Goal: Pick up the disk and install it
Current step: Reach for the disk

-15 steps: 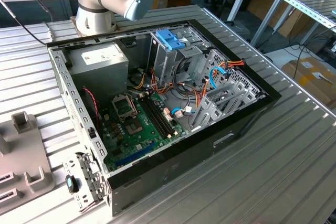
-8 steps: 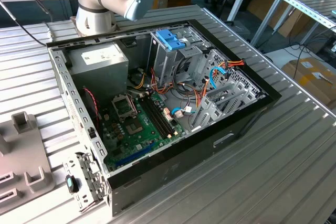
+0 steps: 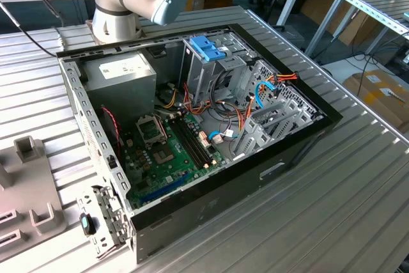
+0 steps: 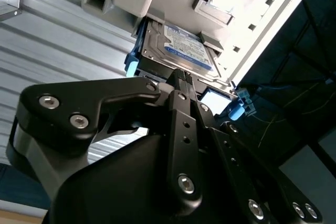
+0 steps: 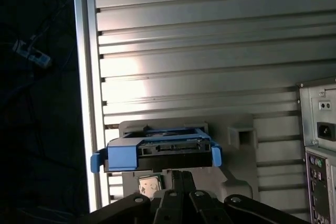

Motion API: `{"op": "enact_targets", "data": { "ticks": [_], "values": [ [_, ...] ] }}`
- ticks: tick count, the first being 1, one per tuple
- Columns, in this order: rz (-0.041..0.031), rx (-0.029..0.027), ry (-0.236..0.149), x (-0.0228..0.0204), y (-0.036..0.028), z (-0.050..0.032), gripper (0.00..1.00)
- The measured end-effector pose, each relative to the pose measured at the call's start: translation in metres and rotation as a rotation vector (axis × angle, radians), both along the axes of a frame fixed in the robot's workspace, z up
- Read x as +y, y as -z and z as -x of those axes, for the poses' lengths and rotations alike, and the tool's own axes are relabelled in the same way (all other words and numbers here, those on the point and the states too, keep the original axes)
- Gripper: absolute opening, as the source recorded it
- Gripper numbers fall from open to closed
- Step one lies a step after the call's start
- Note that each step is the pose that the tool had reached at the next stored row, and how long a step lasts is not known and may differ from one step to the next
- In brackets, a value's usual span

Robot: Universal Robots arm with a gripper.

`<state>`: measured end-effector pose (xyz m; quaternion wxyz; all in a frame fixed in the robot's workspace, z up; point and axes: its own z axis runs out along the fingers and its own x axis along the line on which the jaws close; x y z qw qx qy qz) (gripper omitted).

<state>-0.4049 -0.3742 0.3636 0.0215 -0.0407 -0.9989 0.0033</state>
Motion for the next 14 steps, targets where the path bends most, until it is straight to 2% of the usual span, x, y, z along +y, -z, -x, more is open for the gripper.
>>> {"op": "enact_targets", "data": {
  "ticks": [3, 7, 10, 11, 14],
  "values": [
    [0.0225, -0.0002, -0.003, 0.0001, 0.0002, 0.0, 0.11],
    [0.025, 0.0, -0.003, 0.0004, 0.0002, 0.0, 0.11],
    [0.0251, 0.0001, -0.003, 0.0033, 0.0009, 0.0, 0.11],
    [0.0249, -0.0003, -0.003, 0.0055, 0.0028, 0.0004, 0.11],
    [0.0252, 0.0003, -0.003, 0.006, 0.0064, 0.0028, 0.11]
  ]
}}
